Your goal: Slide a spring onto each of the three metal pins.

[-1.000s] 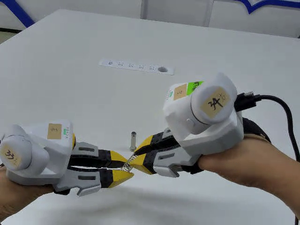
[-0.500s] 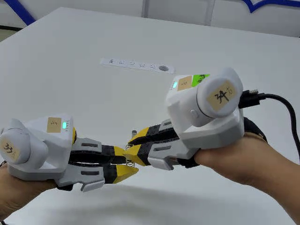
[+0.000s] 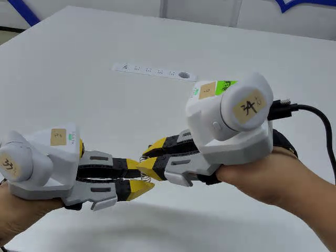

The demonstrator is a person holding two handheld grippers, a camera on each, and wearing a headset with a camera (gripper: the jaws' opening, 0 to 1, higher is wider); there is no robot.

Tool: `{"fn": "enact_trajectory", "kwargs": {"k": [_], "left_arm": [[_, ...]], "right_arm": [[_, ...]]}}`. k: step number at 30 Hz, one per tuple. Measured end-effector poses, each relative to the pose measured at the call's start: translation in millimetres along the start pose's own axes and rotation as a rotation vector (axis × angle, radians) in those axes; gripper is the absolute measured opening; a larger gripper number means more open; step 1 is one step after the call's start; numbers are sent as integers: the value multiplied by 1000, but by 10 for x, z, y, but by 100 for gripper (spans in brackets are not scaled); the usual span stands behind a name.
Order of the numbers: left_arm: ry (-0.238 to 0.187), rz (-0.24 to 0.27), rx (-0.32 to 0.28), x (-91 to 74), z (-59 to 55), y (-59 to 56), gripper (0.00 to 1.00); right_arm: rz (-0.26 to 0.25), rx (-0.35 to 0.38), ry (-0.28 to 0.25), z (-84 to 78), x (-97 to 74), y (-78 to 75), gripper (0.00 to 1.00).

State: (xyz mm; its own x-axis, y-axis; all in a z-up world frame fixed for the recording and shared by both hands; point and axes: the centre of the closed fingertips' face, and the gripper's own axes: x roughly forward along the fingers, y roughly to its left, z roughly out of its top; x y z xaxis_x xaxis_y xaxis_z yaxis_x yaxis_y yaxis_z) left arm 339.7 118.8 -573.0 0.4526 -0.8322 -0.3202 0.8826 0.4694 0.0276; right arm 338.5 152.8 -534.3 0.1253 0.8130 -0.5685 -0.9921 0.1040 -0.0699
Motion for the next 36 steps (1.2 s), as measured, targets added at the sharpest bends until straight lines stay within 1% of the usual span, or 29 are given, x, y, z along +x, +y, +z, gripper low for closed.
{"fn": "enact_trajectory", "kwargs": {"k": [4, 8, 12, 13, 18, 22, 27, 31, 36], "left_arm": [[4, 25, -16, -35, -22, 56, 21], [14, 51, -45, -90, -72, 109, 28], [5, 75, -71, -142, -92, 152, 34], [2, 85, -80, -156, -95, 169, 36], [-3, 105, -112, -185, -116, 189, 44], [-4, 112, -125, -193, -127, 187, 49], [-8, 122, -135, -198, -133, 194, 54], [-8, 125, -138, -202, -125, 190, 55], [-8, 126, -140, -206, -131, 190, 56]], "right_arm": [[-31, -1, 0, -7, -9, -92, 11], [-64, 8, -27, 51, -55, -201, 11], [-100, 13, -49, 82, -84, -310, 11], [-114, 12, -63, 103, -93, -347, 11], [-159, 15, -96, 128, -102, -480, 11], [-189, 27, -117, 130, -92, -574, 11], [-220, 31, -140, 129, -37, -662, 11], [-234, 41, -132, 67, 45, -740, 11], [-237, 43, -127, 2, 155, -783, 11]]}}
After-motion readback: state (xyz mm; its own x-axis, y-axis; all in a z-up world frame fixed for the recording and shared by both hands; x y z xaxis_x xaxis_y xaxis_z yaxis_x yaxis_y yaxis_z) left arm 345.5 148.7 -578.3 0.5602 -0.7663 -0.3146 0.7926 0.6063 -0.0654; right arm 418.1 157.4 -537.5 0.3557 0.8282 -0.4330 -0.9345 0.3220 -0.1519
